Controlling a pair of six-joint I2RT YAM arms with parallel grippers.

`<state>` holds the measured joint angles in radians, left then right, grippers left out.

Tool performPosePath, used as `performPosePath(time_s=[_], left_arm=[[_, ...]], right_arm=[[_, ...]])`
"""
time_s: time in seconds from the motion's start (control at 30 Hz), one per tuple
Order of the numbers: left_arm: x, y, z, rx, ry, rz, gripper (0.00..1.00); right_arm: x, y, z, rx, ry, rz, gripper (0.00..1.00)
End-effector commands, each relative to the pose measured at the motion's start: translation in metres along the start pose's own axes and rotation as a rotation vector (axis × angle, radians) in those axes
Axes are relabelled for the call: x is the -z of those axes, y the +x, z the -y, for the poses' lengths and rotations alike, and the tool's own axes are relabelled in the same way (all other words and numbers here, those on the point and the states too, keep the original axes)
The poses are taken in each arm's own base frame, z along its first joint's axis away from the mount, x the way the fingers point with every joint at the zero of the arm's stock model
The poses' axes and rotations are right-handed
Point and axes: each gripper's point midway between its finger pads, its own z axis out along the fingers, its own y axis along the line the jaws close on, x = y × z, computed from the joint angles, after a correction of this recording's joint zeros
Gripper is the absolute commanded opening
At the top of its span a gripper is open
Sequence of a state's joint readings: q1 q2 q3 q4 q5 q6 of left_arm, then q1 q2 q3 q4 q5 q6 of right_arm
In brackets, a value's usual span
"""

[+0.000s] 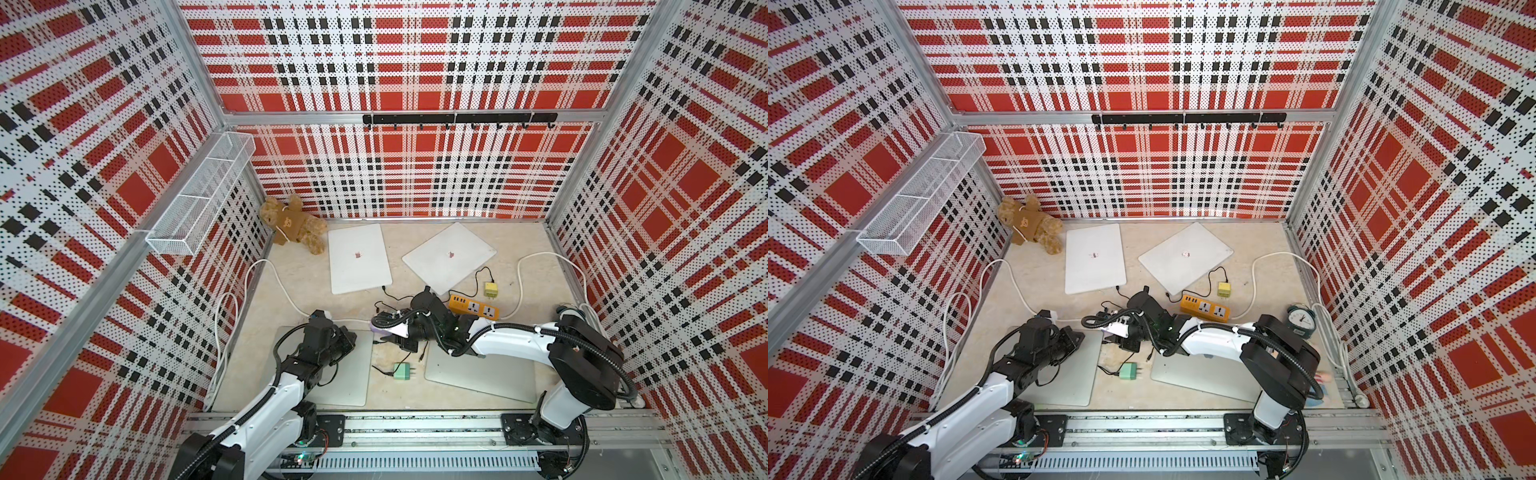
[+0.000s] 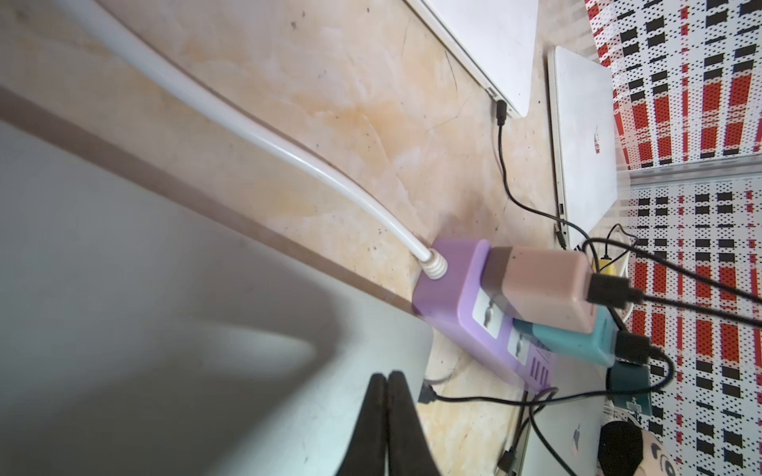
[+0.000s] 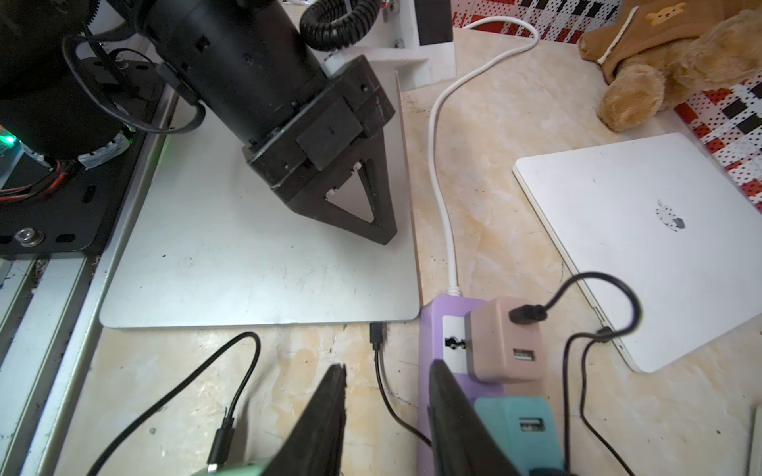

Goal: Unplug the laptop charger
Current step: Remove the charging cable from the laptop.

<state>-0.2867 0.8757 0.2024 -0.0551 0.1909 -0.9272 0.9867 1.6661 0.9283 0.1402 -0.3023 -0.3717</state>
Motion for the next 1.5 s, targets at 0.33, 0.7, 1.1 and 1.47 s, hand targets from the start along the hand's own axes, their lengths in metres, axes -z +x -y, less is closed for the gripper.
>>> performPosePath(time_s=[0.33,0.7,1.1,1.47], left_arm=[[-0.005,0.008,-0.020,0.056,-0.013,0.001,0.06],[-0.004,0.010,-0.025,0.065,-0.009,0.006,0.05],[-0.005,0.012,-0.027,0.063,-0.011,0.005,0.05],[-0.005,0.011,-0.027,0.055,-0.011,0.006,0.05]], right_arm=[[-0.032,0.025,-0.003,0.012,0.003,-0.126,0.29],[-0.053,0.038,-0.009,-0.007,-0.007,-0.192,0.25],[-0.067,0.053,-0.010,-0.041,0.004,-0.254,0.23],[-0.075,0.062,-0.010,-0.063,0.006,-0.285,0.23]])
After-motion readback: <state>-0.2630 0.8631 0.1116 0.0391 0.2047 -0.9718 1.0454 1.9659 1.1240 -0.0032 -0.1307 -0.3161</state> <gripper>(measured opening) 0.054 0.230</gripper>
